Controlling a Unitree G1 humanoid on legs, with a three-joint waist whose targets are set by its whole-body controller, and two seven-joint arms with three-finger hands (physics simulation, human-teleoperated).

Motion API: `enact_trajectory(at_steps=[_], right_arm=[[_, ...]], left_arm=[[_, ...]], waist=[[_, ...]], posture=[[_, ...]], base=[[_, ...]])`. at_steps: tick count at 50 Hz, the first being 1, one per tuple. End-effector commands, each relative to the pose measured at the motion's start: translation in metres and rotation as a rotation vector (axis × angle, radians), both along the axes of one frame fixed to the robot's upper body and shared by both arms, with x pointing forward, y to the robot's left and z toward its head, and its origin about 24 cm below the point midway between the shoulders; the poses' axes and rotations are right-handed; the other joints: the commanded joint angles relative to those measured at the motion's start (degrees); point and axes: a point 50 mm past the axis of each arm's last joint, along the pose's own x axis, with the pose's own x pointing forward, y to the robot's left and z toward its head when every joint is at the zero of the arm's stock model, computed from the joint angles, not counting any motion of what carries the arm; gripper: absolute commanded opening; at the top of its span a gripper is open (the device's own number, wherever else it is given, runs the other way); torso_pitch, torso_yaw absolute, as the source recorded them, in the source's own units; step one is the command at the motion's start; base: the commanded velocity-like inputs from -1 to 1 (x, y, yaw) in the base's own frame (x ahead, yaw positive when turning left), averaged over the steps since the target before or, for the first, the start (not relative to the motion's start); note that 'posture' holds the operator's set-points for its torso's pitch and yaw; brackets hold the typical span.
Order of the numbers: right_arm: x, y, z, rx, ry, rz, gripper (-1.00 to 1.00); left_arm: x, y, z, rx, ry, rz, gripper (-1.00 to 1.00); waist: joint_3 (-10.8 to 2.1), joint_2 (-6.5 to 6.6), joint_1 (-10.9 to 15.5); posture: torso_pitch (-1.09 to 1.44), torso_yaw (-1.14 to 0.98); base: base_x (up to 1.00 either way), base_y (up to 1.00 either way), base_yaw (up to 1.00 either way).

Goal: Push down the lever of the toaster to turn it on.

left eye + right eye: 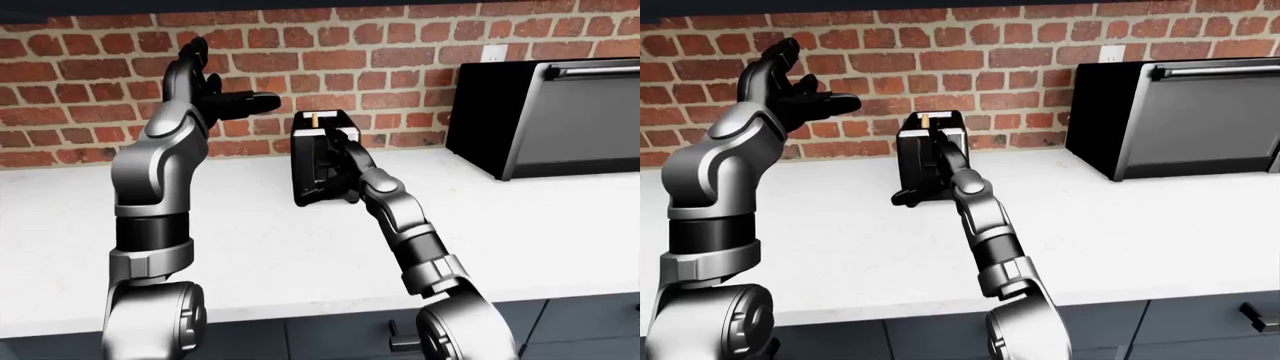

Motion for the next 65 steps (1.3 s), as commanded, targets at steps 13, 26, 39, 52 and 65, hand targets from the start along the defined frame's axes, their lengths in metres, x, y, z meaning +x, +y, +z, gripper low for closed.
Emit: enact_trajectory(at_steps=[13, 26, 39, 52, 65], right_arm=[[0.005, -0.007, -0.018, -0.022, 0.088, -0.029, 1.0], [0.007, -0.009, -0.025, -0.025, 0.112, -0.039, 1.0], [0.006, -0.012, -0.032, -0.023, 0.131, -0.053, 1.0], [0.007, -0.015, -0.036, -0.013, 0.147, -0.064, 1.0], [0.007, -0.016, -0.038, -0.012, 0.155, -0.071, 1.0]], left_arm=[[-0.004, -0.001, 0.022, 0.001, -0.095, -0.002, 1.0], [-0.003, 0.0, 0.023, 0.001, -0.097, 0.0, 1.0], [-0.004, -0.001, 0.024, 0.002, -0.097, -0.002, 1.0], [-0.003, -0.001, 0.024, 0.001, -0.098, -0.002, 1.0], [-0.004, -0.001, 0.024, 0.0, -0.1, -0.003, 1.0]], waist=[[0.51, 0.31, 0.12], [0.67, 0.34, 0.39], [0.76, 0.33, 0.54], [0.85, 0.33, 0.55], [0.95, 0.3, 0.52]], posture=[[-0.5, 0.0], [-0.5, 0.0], [-0.5, 0.0], [-0.5, 0.0], [-0.5, 0.0]], base=[[0.0, 0.0, 0.0], [0.0, 0.0, 0.0], [0.0, 0.0, 0.0], [0.0, 0.0, 0.0], [0.0, 0.0, 0.0]])
